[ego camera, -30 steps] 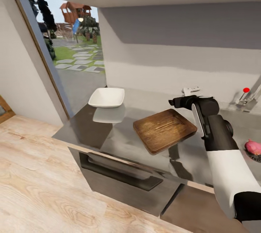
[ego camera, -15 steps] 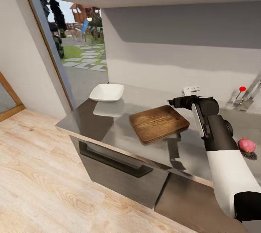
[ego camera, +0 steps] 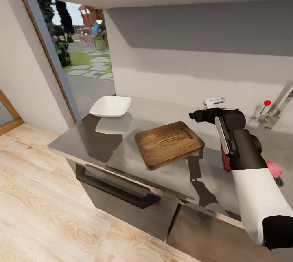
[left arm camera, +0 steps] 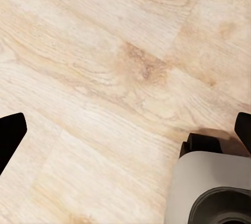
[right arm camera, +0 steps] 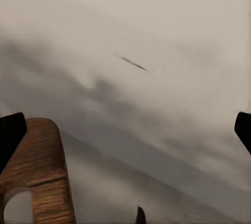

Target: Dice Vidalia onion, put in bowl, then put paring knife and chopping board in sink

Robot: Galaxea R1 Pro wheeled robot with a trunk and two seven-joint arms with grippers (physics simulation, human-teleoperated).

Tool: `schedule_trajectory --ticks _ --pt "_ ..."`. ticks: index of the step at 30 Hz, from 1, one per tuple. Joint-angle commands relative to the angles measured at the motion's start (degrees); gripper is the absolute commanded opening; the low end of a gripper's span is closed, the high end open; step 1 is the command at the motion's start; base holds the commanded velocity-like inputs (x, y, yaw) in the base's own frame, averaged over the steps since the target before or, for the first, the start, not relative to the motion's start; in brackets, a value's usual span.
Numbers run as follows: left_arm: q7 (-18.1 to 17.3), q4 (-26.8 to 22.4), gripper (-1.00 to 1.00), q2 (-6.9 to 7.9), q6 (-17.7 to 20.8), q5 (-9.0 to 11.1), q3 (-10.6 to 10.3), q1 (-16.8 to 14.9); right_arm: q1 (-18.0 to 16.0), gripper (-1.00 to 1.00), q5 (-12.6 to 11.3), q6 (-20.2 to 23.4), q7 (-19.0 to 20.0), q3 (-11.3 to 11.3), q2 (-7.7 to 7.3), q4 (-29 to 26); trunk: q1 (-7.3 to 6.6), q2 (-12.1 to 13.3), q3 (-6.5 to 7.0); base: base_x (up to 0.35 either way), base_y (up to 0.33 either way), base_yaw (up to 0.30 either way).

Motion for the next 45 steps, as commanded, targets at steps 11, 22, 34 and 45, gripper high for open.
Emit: schedule_trajectory --ticks 11,22,34,45 --pt "0.03 -0.04 1.0 -0.01 -0.19 0.14 0.02 -0.02 -0.04 1.0 0.34 1.13 2.02 0.15 -0.03 -2.17 0.0 -0.02 -0.05 -0.003 -0.001 0.0" --pt "0.05 0.01 1.0 -1.13 -0.14 0.14 0.02 -0.02 -0.04 1.0 0.33 1.15 2.06 0.29 -0.02 -2.82 0.0 -0.02 -0.05 -0.084 -0.139 0.0" --pt "-0.01 -0.08 1.0 -1.15 -0.2 0.14 0.02 -0.02 -0.04 1.0 0.33 1.14 2.06 1.75 -0.01 -2.77 0.0 -0.02 -0.05 -0.011 0.059 0.0" --pt "-0.01 -0.08 1.0 -1.15 -0.2 0.14 -0.06 -0.02 -0.04 1.0 0.33 1.13 2.06 2.33 -0.01 -2.77 0.0 -0.02 -0.05 -0.069 -0.086 0.0"
